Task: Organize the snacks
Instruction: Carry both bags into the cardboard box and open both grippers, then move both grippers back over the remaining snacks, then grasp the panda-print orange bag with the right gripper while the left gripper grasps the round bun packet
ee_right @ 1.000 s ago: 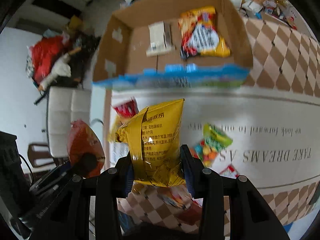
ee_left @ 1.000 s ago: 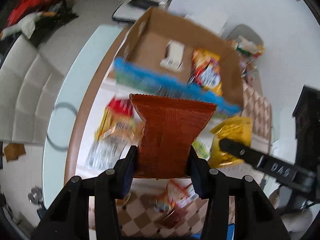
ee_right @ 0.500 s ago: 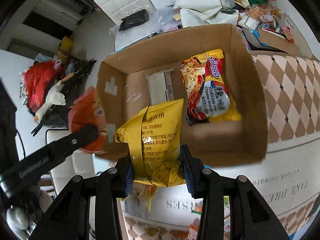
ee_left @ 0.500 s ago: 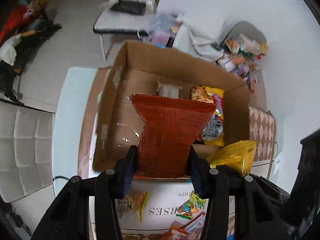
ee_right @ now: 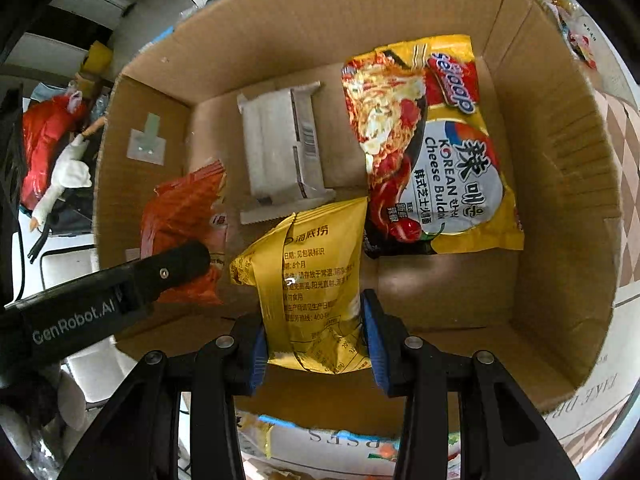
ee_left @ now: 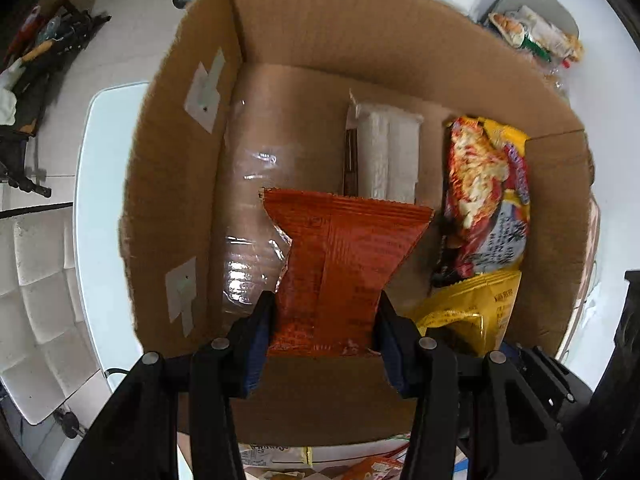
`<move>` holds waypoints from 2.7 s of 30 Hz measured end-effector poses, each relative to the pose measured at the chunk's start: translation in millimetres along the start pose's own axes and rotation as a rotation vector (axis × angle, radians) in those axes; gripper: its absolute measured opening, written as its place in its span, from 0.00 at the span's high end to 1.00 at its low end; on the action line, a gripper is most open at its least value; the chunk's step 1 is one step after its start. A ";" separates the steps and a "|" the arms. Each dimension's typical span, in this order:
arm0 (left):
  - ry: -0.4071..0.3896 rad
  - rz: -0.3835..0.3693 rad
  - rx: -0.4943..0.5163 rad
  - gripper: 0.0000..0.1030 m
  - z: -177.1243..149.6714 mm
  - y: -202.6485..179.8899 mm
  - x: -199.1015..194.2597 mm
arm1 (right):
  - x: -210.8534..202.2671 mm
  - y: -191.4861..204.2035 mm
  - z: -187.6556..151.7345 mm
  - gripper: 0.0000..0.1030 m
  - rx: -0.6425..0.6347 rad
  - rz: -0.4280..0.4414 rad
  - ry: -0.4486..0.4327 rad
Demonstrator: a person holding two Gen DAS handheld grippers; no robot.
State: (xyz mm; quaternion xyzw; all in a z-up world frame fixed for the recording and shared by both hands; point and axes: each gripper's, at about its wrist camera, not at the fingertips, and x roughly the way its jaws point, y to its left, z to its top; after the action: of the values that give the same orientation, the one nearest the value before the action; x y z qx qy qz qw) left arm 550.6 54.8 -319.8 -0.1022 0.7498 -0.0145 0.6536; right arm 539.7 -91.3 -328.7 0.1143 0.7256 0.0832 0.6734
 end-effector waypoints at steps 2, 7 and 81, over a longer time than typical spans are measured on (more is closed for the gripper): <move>0.027 0.009 0.001 0.55 -0.7 0.3 5.2 | 6.9 0.1 1.5 0.57 -0.002 0.011 0.021; 0.042 0.032 0.014 0.50 -3.7 -2.1 11.8 | 29.4 7.4 3.9 0.16 -0.051 -0.034 0.083; 0.165 0.041 -0.194 0.25 -321.4 58.3 130.3 | 91.9 -87.9 -287.5 0.41 0.244 -0.027 0.337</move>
State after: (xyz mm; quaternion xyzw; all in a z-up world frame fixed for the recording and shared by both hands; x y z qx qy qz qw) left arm 210.6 53.4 -409.6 -0.1478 0.8009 0.0632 0.5769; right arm 242.3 -140.6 -418.2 0.1697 0.8343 0.0036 0.5246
